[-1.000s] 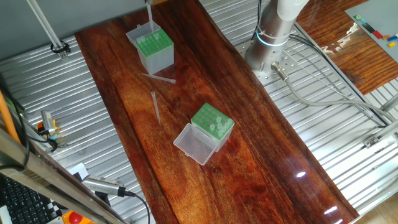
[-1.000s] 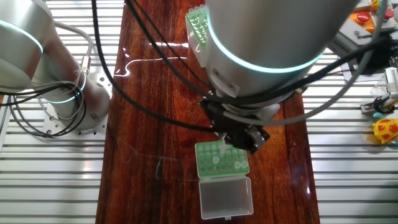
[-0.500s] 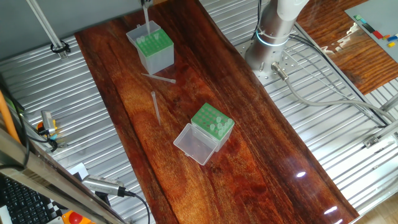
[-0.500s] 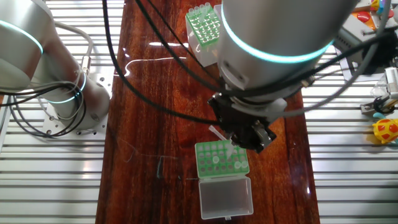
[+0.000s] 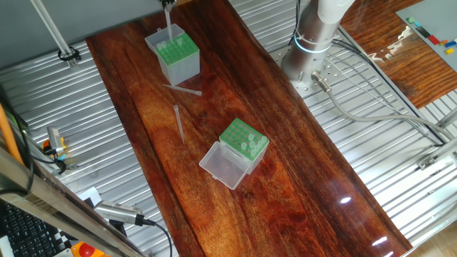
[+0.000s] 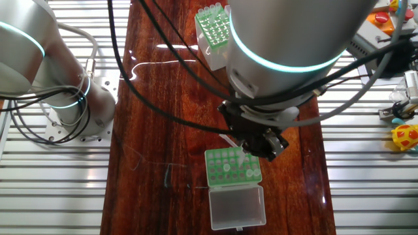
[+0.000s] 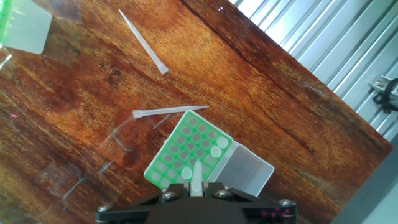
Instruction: Transfer all large pipette tips from one holder to another
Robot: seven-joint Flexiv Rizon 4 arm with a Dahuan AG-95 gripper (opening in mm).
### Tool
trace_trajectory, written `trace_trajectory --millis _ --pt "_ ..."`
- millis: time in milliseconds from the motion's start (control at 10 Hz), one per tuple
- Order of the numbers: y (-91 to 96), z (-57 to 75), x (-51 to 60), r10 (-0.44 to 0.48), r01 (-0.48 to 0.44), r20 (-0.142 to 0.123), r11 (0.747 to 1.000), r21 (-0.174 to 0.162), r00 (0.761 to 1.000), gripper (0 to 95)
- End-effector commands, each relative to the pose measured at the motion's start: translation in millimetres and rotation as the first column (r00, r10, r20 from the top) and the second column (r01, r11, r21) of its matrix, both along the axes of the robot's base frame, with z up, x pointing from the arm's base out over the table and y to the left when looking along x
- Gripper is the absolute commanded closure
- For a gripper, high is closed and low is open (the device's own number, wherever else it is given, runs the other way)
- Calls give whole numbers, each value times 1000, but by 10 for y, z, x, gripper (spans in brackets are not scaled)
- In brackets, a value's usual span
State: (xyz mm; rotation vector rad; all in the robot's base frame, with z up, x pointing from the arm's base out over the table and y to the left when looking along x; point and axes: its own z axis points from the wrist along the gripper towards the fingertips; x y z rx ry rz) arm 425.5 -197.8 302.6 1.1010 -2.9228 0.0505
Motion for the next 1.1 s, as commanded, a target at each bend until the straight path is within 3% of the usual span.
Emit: trace_trajectory --millis 100,1100 --pt "3 -18 5 0 0 2 1000 0 1000 950" --pt "17 -144 -78 -14 14 12 1000 6 1000 950"
